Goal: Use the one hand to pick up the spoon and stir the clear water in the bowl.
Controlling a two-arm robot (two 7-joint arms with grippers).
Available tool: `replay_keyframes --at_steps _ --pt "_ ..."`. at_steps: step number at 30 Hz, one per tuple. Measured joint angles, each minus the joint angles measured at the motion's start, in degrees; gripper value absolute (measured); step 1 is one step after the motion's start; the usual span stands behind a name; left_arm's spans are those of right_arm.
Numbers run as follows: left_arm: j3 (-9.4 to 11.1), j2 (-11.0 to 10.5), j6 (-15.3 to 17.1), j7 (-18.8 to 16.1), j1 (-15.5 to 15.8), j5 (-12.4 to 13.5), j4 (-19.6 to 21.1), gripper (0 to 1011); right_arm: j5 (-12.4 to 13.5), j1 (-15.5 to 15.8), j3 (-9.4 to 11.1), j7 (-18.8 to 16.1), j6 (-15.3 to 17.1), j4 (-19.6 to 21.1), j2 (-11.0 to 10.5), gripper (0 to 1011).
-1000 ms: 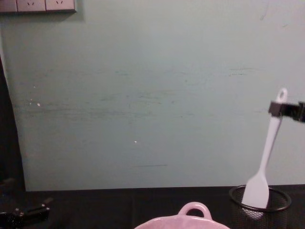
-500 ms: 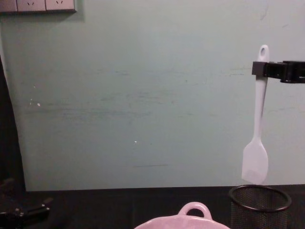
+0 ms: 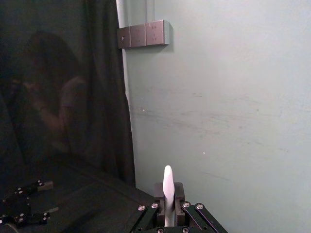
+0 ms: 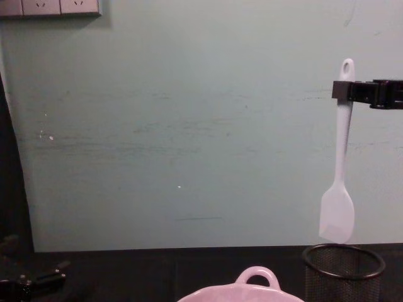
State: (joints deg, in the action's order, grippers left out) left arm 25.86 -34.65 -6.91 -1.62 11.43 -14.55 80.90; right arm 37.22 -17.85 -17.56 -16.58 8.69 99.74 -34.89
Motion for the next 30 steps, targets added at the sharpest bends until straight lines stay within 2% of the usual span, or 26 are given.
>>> replay_keyframes --at_steps 12,17,21,25,30 --pt "0.00 0.00 0.00 0.00 0.00 0.00 0.00 1005 0.04 0.34 0.28 -0.41 -0.18 0.18 0.14 118" --pt "0.00 0.00 0.00 0.00 0.00 0.00 0.00 1005 -0.22 1.23 0.09 -1.49 -0.61 1.45 1.18 118" --pt "0.00 0.00 0.00 0.00 0.00 0.00 0.00 1005 -1.30 1.52 -1.99 -2.59 -0.85 2.63 2.87 118" --pt "0.00 0.00 0.00 0.00 0.00 0.00 0.00 1005 -4.97 1.82 -5.64 -3.33 -1.64 2.95 4.34 118" --pt "0.00 0.00 0.00 0.00 0.00 0.00 0.00 1005 -9.17 2.84 -8.65 -3.53 -2.86 2.83 5.49 118"
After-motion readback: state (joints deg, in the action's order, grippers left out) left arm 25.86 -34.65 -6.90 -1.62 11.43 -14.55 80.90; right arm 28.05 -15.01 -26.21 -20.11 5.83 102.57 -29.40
